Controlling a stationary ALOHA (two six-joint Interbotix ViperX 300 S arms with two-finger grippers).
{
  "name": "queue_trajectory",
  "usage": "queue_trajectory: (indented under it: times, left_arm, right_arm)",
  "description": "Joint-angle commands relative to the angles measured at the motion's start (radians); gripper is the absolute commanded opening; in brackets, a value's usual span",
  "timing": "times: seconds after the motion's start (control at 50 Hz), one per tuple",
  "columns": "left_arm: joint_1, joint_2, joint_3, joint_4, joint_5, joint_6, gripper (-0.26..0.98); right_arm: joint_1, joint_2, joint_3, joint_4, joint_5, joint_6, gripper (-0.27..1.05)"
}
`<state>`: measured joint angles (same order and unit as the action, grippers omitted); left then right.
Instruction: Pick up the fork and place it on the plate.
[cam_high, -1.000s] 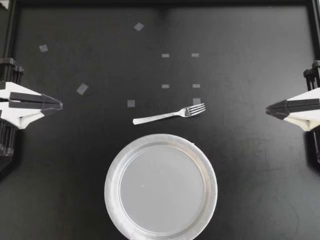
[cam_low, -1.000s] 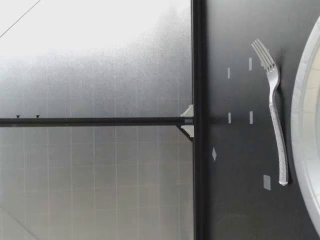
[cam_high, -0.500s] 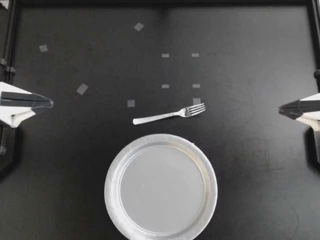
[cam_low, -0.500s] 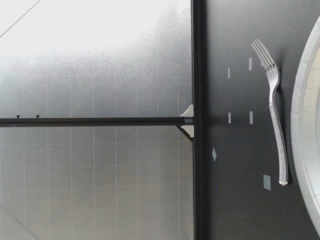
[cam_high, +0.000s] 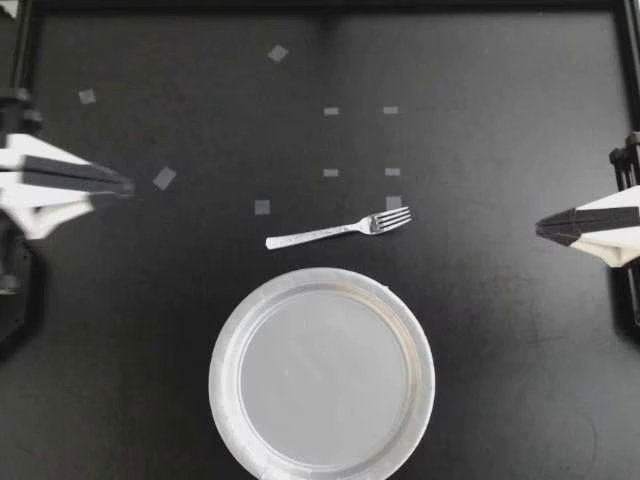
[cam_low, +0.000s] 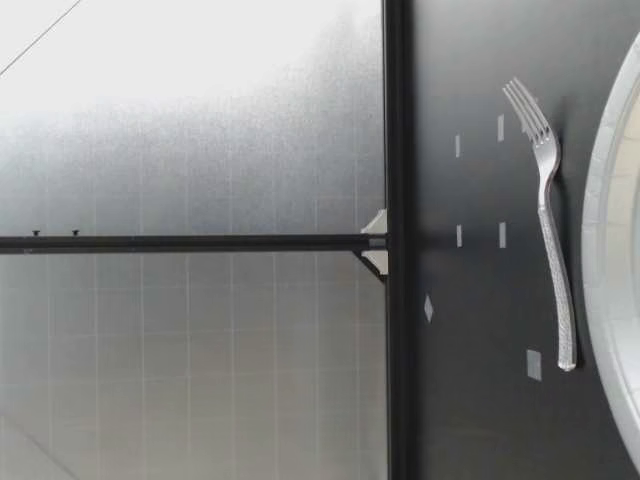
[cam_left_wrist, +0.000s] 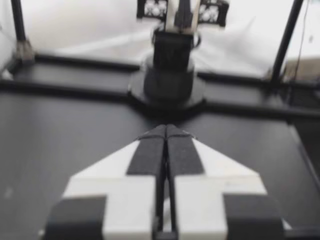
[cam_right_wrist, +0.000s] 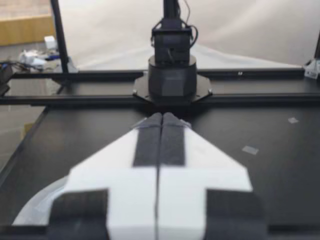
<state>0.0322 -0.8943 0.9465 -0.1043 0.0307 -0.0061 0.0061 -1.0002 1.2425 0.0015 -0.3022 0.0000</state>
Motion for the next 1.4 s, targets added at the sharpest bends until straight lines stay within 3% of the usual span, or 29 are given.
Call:
queue_trajectory:
  times: [0.0, 0.24, 0.56, 0.82, 1.08, 1.24, 1.38]
  left_arm:
    - [0.005, 0.055, -0.049, -0.006, 0.014, -0.002, -0.03]
    - [0.003, 0.149, -0.091, -0.032, 0.061, 0.003, 0.09]
    - [0.008, 0.293, -0.244, -0.038, 0.327, 0.003, 0.30]
    - [0.089, 0.445, -0.359, -0.021, 0.443, 0.018, 0.65]
    - [0.204, 0.578, -0.431, 0.006, 0.534, 0.023, 0.61]
    - [0.216, 0.752, -0.586, 0.041, 0.739, 0.048, 0.61]
    - [0.216, 0.934, -0.704, 0.035, 0.853, 0.126, 0.61]
  right_arm:
    - [-0.002, 0.003, -0.008, 0.002, -0.011, 0.002, -0.08]
    - [-0.002, -0.002, 0.003, 0.002, -0.011, 0.003, -0.08]
    - [-0.002, -0.003, 0.003, 0.002, -0.011, 0.003, -0.08]
    - [-0.002, -0.003, 0.009, 0.008, -0.011, 0.005, -0.08]
    - [-0.002, -0.002, 0.021, 0.012, -0.011, 0.006, -0.08]
    - [-0.002, 0.005, 0.023, 0.012, -0.011, 0.006, -0.08]
    - [-0.002, 0.008, 0.029, 0.025, -0.011, 0.008, -0.08]
